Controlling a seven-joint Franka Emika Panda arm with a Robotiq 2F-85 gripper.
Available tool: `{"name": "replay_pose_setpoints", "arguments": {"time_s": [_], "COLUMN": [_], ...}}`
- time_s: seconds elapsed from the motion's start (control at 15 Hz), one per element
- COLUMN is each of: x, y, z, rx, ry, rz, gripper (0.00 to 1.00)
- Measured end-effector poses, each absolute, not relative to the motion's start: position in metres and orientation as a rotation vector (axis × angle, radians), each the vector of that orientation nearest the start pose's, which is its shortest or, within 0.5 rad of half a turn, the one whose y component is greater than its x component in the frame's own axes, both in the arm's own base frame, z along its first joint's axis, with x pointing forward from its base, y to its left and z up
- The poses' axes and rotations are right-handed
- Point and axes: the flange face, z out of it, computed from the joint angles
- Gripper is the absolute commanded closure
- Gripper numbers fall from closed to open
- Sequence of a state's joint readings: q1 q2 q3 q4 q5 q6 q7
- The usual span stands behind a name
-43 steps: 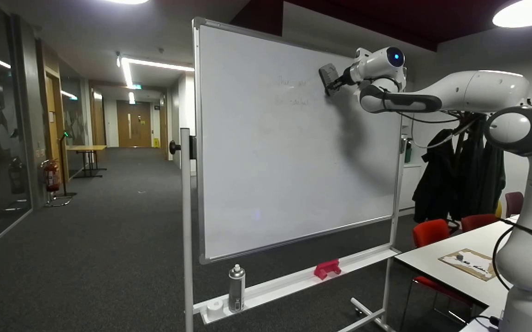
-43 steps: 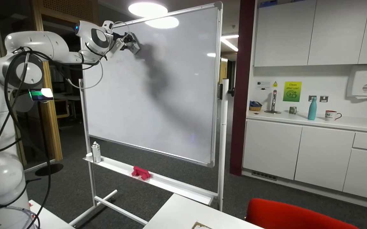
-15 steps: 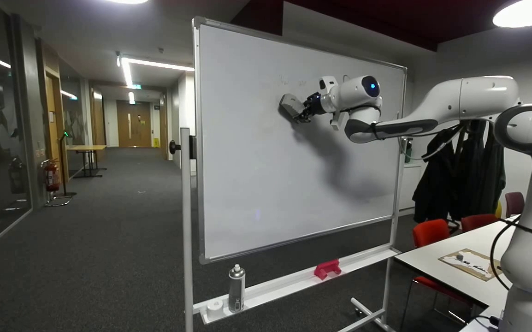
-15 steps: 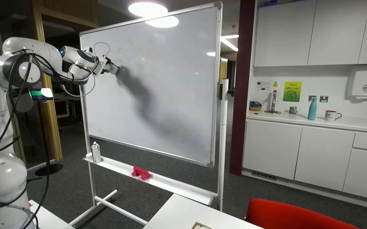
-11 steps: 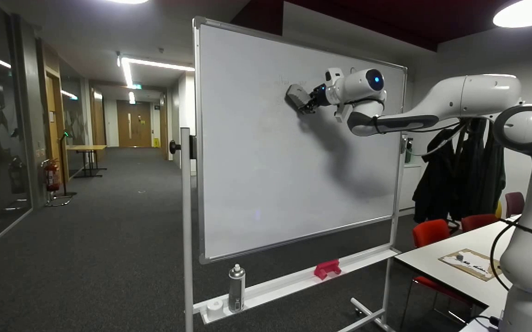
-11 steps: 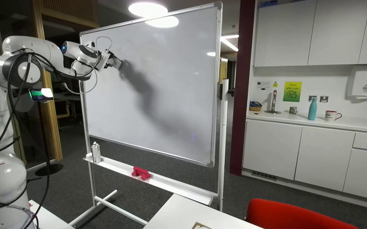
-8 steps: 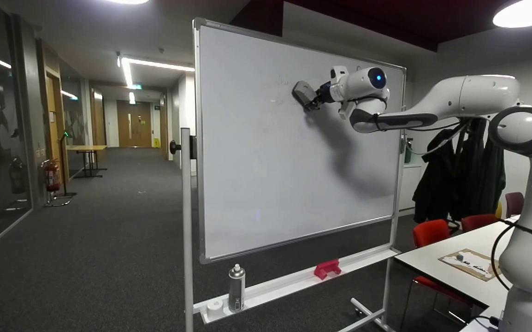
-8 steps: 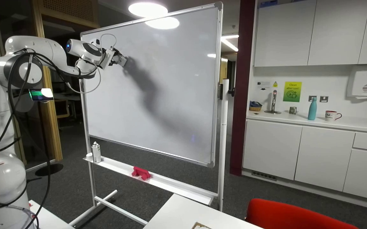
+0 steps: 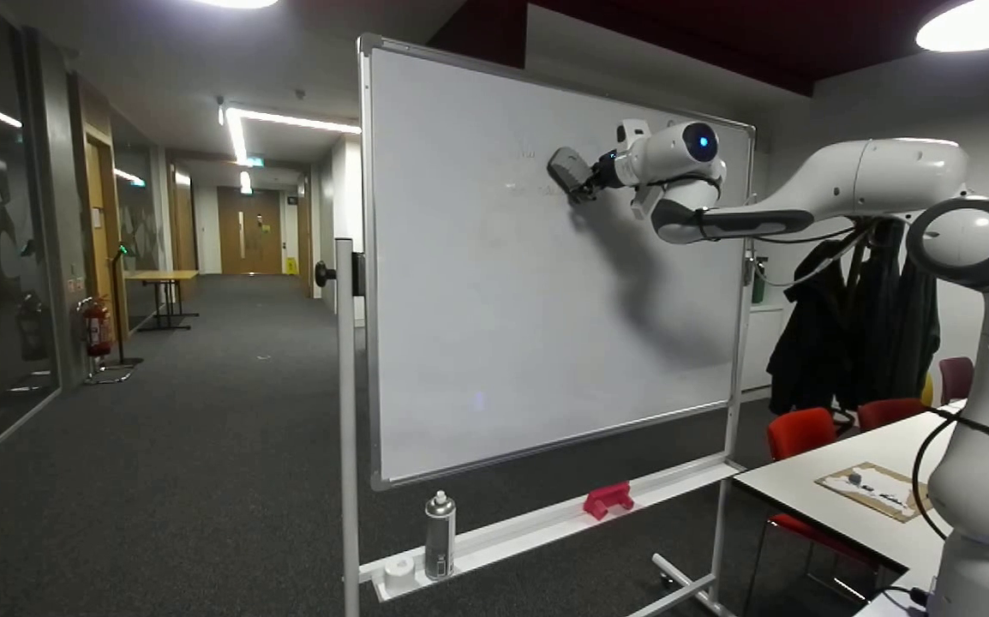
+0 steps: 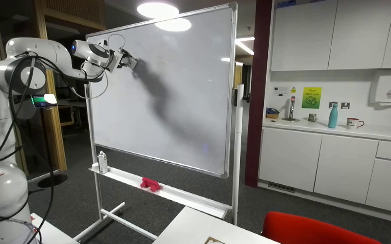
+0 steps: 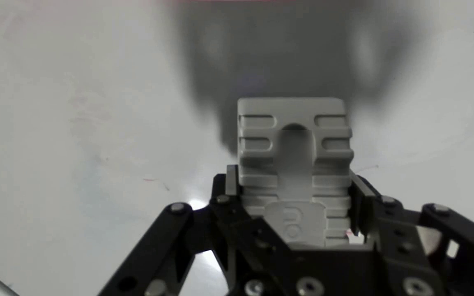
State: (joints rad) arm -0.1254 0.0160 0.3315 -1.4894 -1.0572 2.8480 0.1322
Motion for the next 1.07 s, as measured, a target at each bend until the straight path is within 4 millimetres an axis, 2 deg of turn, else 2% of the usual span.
{"name": "replay_pose_setpoints", "arguments": {"time_s": [0.33,0.87,1.07], "x": [0.572,0.573,0.573], "y": [0.172,0.178,0.179], "z": [0.765,0.732,0.726], "rx": [1.678,1.652,1.649], "ry": [0.878,0.950,0.963], "rz": [1.507,1.427,1.413], "gripper": [0.65,0.65,0.65]}}
